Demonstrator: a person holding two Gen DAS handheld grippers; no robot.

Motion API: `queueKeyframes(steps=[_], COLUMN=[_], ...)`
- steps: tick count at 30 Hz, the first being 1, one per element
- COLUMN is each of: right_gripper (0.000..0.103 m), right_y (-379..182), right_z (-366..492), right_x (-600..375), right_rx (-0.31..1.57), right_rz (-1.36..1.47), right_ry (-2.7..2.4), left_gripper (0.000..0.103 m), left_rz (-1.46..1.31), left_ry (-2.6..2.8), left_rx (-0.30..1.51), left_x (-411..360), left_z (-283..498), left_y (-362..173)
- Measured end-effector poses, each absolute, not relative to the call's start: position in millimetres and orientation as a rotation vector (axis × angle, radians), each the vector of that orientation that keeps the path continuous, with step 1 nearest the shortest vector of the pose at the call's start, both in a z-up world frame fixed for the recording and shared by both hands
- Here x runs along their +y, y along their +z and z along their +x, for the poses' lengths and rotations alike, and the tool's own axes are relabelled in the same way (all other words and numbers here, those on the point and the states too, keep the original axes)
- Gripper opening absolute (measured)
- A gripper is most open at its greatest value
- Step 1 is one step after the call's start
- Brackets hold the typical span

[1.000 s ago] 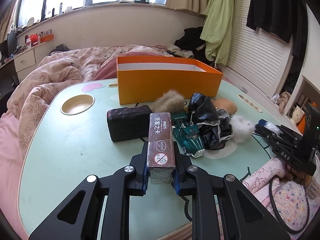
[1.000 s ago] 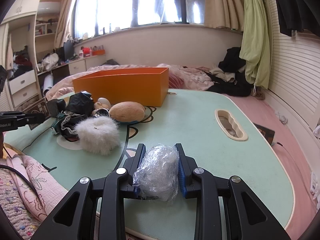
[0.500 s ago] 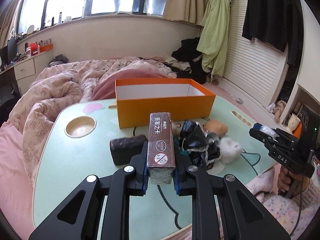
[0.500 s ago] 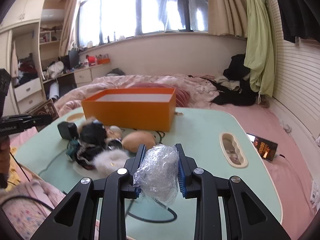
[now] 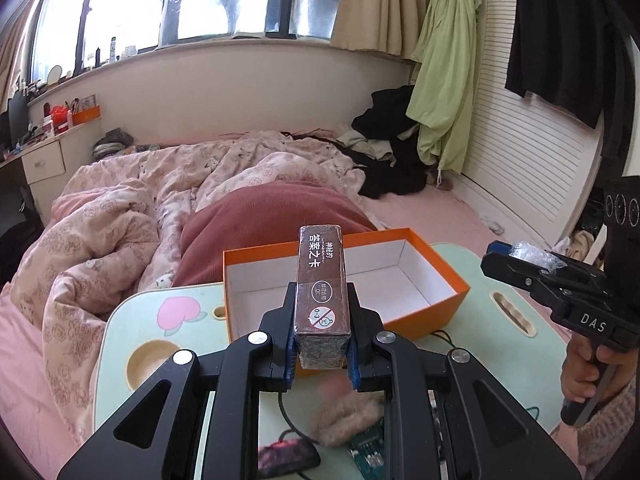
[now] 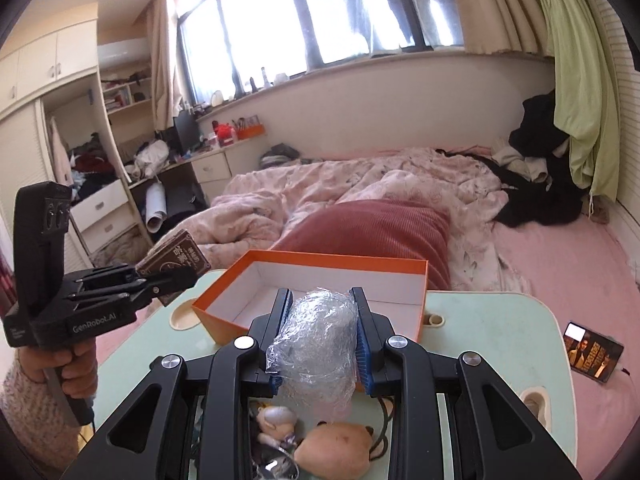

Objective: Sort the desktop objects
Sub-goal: 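Carry both items into the orange box and open both grippers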

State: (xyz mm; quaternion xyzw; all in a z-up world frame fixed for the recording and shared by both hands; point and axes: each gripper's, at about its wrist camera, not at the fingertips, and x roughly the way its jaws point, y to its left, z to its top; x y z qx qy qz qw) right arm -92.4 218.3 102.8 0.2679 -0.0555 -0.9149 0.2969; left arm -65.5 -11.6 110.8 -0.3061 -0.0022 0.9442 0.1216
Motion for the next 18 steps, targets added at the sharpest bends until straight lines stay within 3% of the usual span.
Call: queueKeyframes(steps=[4,7,9,13,18], right_gripper=[0.030,0.058,0.058,0.061,0.068], right_y=[89,76,74,83,95], right_z=[-130,-152,-151,-131,-85], right_x=[193,188,194,207,219], right_rx=[-0.111,-0.149,-0.193,-0.214,-0.153], right_rz=[0.818,0.920,0.915,0.852,0.780], right_ry=[-2.451,-2.478,-2.512,-2.526,-2.532], left_gripper=[0.023,0.029,0.034,0.070,0.071], left_rz=[-0.980,-1.134,-1.168,-1.065,-0.978], left_ry=[2.736,2.720,2.740,2.777,2.804], left_rx=[0.003,-0.005,0.010,-0.017,-0.047], left_x=[-5,-5,-7,-17,-28], left_z=[-100,-119,-117,-93,-51], left_y=[96,79,75,87,102])
